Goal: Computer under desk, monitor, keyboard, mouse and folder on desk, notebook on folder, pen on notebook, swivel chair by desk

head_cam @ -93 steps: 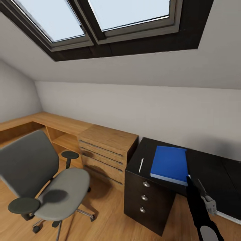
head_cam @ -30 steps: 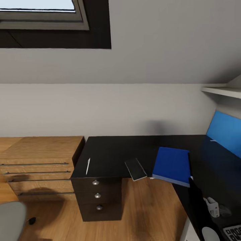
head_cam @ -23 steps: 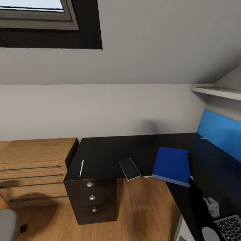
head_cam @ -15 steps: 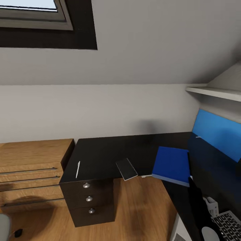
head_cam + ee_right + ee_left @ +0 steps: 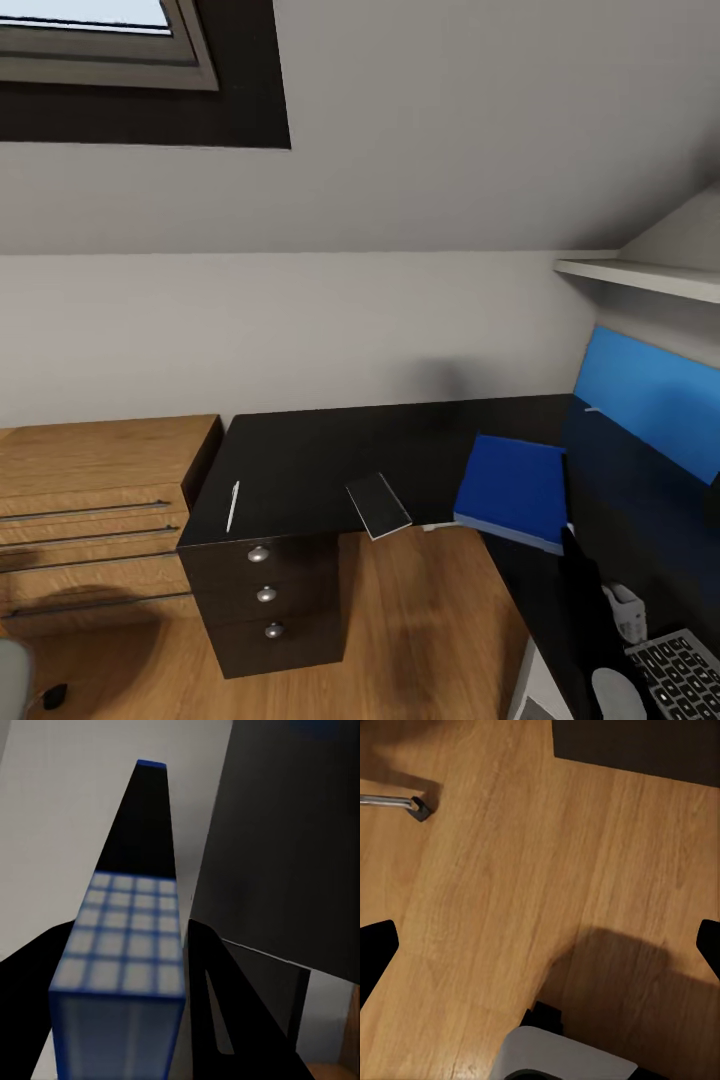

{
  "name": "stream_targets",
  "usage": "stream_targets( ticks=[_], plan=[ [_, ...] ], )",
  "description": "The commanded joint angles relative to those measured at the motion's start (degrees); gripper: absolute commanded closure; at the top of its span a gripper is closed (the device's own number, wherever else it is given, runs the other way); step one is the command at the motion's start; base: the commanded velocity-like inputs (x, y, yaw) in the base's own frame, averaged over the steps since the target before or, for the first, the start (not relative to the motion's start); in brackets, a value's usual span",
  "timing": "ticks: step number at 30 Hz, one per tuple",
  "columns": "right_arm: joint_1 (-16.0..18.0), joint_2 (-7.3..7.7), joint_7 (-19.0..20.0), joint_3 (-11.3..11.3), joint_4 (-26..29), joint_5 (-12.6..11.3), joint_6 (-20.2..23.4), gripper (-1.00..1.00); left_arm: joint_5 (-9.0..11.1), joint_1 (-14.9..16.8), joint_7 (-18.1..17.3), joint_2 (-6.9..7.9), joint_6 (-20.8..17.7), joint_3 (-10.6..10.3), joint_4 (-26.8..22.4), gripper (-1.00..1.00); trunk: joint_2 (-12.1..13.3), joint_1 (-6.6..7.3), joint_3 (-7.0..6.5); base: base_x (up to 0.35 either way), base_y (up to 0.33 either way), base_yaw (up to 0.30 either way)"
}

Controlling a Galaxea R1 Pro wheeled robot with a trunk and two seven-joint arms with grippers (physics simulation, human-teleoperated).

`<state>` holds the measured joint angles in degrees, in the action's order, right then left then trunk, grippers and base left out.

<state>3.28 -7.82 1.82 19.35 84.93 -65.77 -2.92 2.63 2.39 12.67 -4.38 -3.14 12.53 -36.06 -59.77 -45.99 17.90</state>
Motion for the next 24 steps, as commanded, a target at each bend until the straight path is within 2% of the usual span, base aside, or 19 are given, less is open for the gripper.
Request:
stream_targets(
  ticks=[1, 4, 11, 24],
  plan=[
    [-0.29, -0.02, 0.23, 0.37, 0.33, -0.27, 0.24, 1.00, 0.27, 0.02, 0.07, -0.07, -0.29, 0.12, -0.15, -1.00, -0.05, 0.00, 0.07, 0.000, 0.000, 0.000],
    [-1.25, -0.01, 0.27, 0.84, 1.29, 0.64, 1.20, 1.00, 0.27, 0.03, 0.07, -0.09, -0.29, 0.12, -0.16, -1.00, -0.05, 0.00, 0.07, 0.000, 0.000, 0.000],
    [-3.50, 0.00, 0.28, 0.95, 3.53, 0.71, 3.45, 1.00, 0.27, 0.02, 0.07, -0.10, -0.29, 0.12, -0.18, -1.00, -0.05, 0.00, 0.07, 0.000, 0.000, -0.026],
    [-3.90, 0.00, 0.29, 0.96, 4.37, -0.89, 4.15, 1.00, 0.27, 0.04, 0.07, -0.10, -0.29, 0.12, -0.23, -1.00, -0.05, 0.00, 0.07, 0.000, 0.000, -0.231]
  ],
)
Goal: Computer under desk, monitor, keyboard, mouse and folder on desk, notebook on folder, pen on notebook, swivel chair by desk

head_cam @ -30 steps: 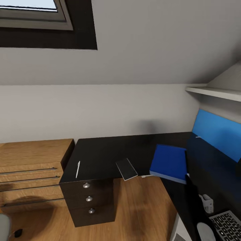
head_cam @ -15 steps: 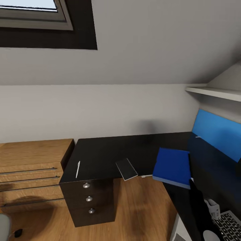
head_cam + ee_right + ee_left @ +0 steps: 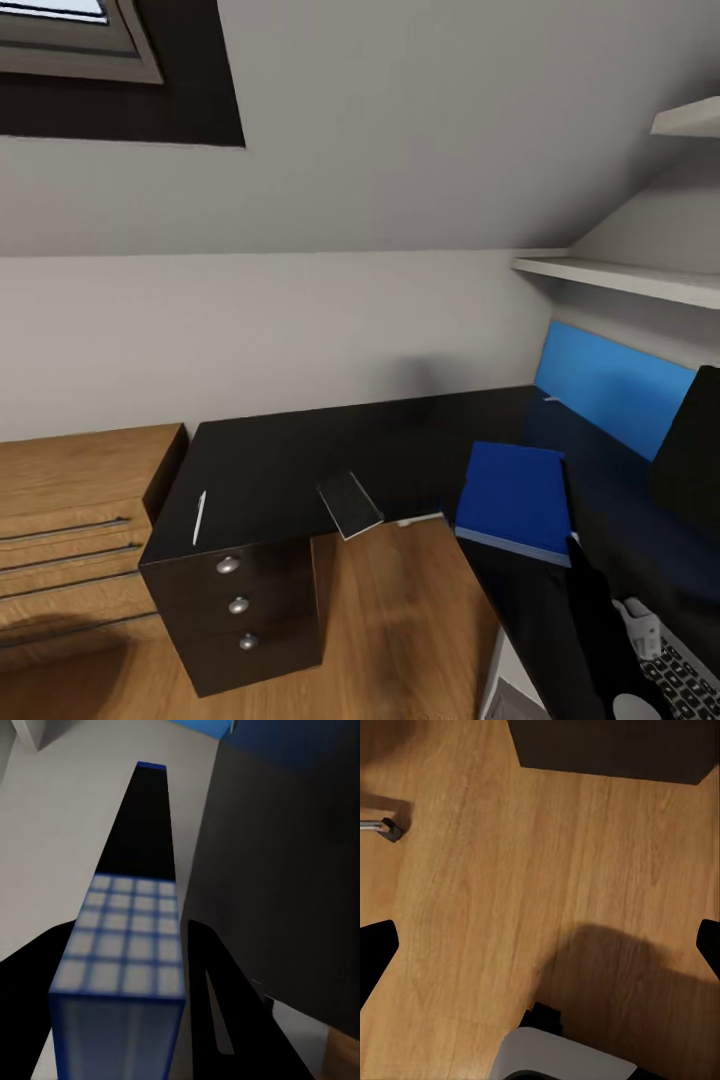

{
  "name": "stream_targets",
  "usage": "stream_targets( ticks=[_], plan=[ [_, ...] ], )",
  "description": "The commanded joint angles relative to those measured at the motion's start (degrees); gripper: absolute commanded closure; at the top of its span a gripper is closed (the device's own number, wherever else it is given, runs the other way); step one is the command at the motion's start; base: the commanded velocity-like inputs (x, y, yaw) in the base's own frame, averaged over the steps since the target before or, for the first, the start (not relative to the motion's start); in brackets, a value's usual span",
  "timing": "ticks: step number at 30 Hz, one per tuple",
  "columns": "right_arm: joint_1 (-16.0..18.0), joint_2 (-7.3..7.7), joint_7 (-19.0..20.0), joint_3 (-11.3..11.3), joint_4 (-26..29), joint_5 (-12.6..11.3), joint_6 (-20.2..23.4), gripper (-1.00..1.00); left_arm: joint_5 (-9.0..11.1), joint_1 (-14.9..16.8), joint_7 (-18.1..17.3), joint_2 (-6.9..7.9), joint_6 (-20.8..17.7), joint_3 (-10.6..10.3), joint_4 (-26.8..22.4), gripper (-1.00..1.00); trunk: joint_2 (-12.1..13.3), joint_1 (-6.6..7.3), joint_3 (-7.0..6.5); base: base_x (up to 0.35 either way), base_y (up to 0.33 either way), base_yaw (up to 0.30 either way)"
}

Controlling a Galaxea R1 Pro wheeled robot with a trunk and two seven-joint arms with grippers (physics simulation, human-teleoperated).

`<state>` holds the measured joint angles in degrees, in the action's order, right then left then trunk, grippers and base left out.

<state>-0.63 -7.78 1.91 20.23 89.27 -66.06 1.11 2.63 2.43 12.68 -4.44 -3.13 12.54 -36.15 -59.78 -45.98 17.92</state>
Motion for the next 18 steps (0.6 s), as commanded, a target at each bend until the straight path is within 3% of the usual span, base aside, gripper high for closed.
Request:
stream_targets(
  ticks=[1, 7, 13, 18],
  plan=[
    [0.01, -0.04, 0.20, 0.07, 0.03, -0.62, 0.12, 1.00, 0.27, 0.00, 0.06, -0.04, -0.30, 0.11, -0.14, -1.00, -0.04, -0.01, 0.06, 0.000, 0.000, -0.262],
    [0.01, -0.03, 0.20, 0.07, 0.03, -0.64, 0.04, 1.00, 0.27, -0.03, 0.06, -0.04, -0.30, 0.13, -0.15, -1.00, -0.04, -0.01, 0.06, 0.000, 0.000, -0.201],
    [0.01, -0.03, 0.28, 0.03, 0.03, -0.65, 0.03, 1.00, 0.27, -0.03, 0.06, -0.02, -0.28, 0.19, -0.16, -1.00, -0.04, -0.01, 0.06, 0.022, 0.017, -0.039],
    [0.01, -0.04, 0.34, -0.03, 0.01, -0.65, 0.03, 1.00, 0.29, -0.01, 0.05, 0.01, -0.29, 0.20, -0.17, -1.00, -0.04, -0.01, 0.06, 0.211, 0.209, -0.002]
  ],
)
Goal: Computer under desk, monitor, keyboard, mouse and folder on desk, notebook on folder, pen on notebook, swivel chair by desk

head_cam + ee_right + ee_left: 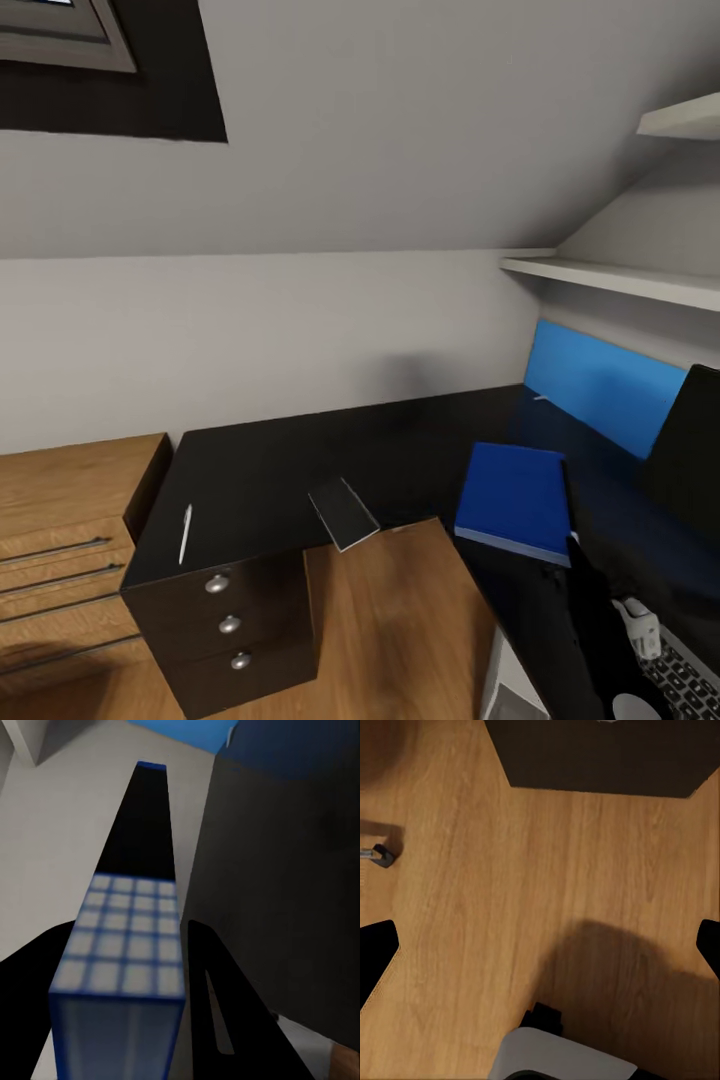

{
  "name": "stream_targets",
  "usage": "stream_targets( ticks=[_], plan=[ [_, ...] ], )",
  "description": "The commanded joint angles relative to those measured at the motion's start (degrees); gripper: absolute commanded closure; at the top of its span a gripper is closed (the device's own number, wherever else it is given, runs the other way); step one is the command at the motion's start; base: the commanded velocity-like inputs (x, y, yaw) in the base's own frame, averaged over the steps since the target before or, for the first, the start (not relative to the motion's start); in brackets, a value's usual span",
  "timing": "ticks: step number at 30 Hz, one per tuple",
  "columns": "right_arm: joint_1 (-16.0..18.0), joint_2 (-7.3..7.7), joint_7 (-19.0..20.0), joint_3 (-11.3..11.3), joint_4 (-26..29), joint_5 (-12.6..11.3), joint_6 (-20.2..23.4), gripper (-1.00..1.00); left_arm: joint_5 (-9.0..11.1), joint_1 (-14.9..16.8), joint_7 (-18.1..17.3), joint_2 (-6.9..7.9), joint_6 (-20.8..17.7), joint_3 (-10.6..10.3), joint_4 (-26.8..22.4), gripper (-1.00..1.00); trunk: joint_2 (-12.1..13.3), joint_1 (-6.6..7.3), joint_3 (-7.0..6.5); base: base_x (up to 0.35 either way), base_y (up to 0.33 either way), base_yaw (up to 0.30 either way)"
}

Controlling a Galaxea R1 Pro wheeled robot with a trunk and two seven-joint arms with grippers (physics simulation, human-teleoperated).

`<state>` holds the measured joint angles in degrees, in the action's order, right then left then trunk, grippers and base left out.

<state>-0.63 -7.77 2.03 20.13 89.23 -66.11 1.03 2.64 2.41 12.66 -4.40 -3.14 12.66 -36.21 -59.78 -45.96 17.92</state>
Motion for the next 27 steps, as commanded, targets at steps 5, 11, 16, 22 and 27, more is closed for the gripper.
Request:
stream_targets(
  ticks=[5, 11, 16, 22, 27],
  plan=[
    [0.06, -0.05, 0.09, -0.59, -1.80, -0.53, -0.33, 1.00, 0.26, 0.04, 0.08, -0.01, -0.29, 0.09, -0.10, -1.00, -0.04, -0.03, 0.06, 0.229, 0.261, 0.000],
    [0.98, 0.02, -0.05, -4.85, -7.61, 0.05, -14.64, 1.00, 0.30, 0.01, 0.07, 0.00, -0.29, 0.09, -0.09, -1.00, -0.04, -0.03, 0.06, 0.138, 0.147, 0.000],
    [4.98, 0.01, -0.09, -8.40, -15.29, 0.09, -28.13, 1.00, 0.33, 0.03, 0.07, -0.02, -0.29, 0.09, -0.09, -1.00, -0.04, -0.03, 0.06, 0.013, 0.013, 0.000],
    [13.21, 0.16, -0.23, -9.09, -27.65, 0.17, -35.19, 1.00, 0.29, 0.01, 0.08, -0.07, -0.29, 0.06, -0.09, -1.00, -0.04, -0.03, 0.06, 0.002, 0.002, 0.000],
    [16.06, 0.21, -0.27, -9.06, -32.13, 0.19, -39.51, 1.00, 0.32, 0.03, 0.08, -0.06, -0.29, 0.02, -0.09, -1.00, -0.04, -0.03, 0.06, 0.000, 0.000, 0.000]
  ],
)
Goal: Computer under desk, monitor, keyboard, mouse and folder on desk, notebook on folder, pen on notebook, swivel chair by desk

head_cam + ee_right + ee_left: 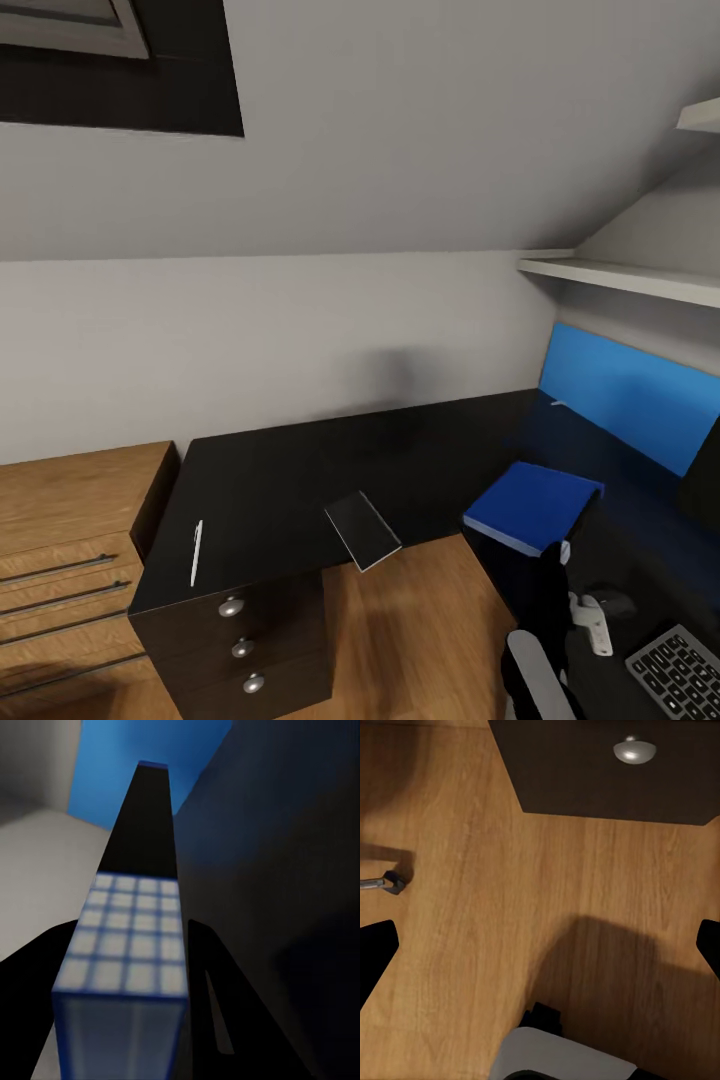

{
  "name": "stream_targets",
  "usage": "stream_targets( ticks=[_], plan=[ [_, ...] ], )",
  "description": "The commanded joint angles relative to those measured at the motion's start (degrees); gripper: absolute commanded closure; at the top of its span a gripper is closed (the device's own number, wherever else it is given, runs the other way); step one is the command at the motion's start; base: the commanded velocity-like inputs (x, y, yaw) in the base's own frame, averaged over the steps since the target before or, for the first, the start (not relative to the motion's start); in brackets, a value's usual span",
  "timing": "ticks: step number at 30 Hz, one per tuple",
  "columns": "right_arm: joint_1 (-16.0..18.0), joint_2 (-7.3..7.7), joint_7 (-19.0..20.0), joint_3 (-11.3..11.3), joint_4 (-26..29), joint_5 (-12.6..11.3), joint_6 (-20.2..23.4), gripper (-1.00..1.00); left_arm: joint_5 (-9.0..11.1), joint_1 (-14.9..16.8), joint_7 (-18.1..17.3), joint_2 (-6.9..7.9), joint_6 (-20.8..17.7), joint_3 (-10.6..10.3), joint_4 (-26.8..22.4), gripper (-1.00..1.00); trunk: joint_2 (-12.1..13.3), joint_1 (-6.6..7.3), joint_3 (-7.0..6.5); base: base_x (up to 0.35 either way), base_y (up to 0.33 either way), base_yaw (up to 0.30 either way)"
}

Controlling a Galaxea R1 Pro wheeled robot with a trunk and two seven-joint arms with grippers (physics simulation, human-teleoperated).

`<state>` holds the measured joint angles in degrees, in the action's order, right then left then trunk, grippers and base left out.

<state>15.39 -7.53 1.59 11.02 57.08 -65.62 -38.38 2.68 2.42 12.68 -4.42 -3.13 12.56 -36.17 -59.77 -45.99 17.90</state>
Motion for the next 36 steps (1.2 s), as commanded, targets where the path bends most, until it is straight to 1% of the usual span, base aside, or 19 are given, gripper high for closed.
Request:
stream_targets(
  ticks=[1, 8, 10, 13, 19, 22, 26, 30, 31, 32, 33, 36],
  plan=[
    [0.24, -0.03, 0.17, 0.05, -0.30, -0.30, -0.64, 1.00, 0.27, 0.01, 0.05, -0.05, -0.30, 0.11, -0.13, -1.00, -0.05, 0.00, 0.07, 0.000, 0.000, 0.000],
    [1.76, -0.03, -0.05, 0.10, -3.64, -0.41, -3.92, 1.00, 0.23, 0.01, 0.06, -0.06, -0.30, 0.09, -0.13, -1.00, -0.05, 0.00, 0.07, 0.000, 0.000, 0.000],
    [2.52, -0.03, -0.67, 0.12, -4.99, -0.50, -5.72, 1.00, 0.25, 0.03, 0.07, -0.07, -0.30, 0.09, -0.13, -1.00, -0.05, 0.00, 0.07, 0.000, 0.000, 0.000],
    [3.12, -0.03, -1.63, 0.14, -5.74, -0.54, -6.74, 1.00, 0.27, 0.02, 0.07, -0.07, -0.30, 0.09, -0.13, -1.00, -0.05, 0.00, 0.07, 0.000, 0.000, 0.000],
    [3.40, -0.03, -2.26, 0.14, -6.08, -0.63, -7.14, 1.00, 0.22, 0.02, 0.07, -0.07, -0.30, 0.09, -0.13, -1.00, -0.05, 0.00, 0.07, 0.015, 0.000, 0.000],
    [3.44, -0.03, -2.29, 0.14, -6.10, -0.64, -7.17, 1.00, 0.22, 0.03, 0.07, -0.07, -0.24, 0.02, -0.13, -1.00, -0.05, 0.00, 0.07, 0.202, -0.012, 0.000],
    [3.48, -0.03, -2.48, 0.14, -6.14, -0.68, -7.16, 1.00, 0.17, -0.01, 0.07, -0.07, 1.99, 0.01, -0.09, -1.00, -0.05, 0.00, 0.07, 0.202, -0.079, 0.000],
    [3.60, 0.00, -5.00, 0.14, -6.16, -0.65, -7.15, 1.00, 0.14, 0.01, 0.07, -0.07, 2.54, 0.01, -0.07, -1.00, -0.05, 0.00, 0.07, 0.037, -0.018, 0.000],
    [3.74, 0.03, -6.19, 0.14, -6.14, -0.65, -7.16, 1.00, 0.13, 0.02, 0.07, -0.07, 2.60, 0.01, -0.08, -1.00, -0.05, 0.00, 0.07, 0.013, -0.006, 0.000],
    [4.07, 0.05, -8.46, 0.14, -6.12, -0.65, -7.19, 1.00, 0.13, 0.03, 0.07, -0.07, 2.65, 0.01, -0.06, -1.00, -0.05, 0.00, 0.07, 0.005, -0.003, 0.000],
    [4.18, 0.05, -9.26, 0.14, -6.13, -0.65, -7.17, 1.00, 0.13, 0.02, 0.07, -0.07, 2.67, 0.01, -0.07, -1.00, -0.05, 0.00, 0.07, 0.003, -0.002, 0.000],
    [4.33, 0.06, -10.35, 0.14, -6.17, -0.65, -7.15, 1.00, 0.13, 0.02, 0.07, -0.07, 2.68, 0.01, -0.09, -1.00, -0.05, 0.00, 0.07, 0.001, -0.001, 0.000]
  ],
)
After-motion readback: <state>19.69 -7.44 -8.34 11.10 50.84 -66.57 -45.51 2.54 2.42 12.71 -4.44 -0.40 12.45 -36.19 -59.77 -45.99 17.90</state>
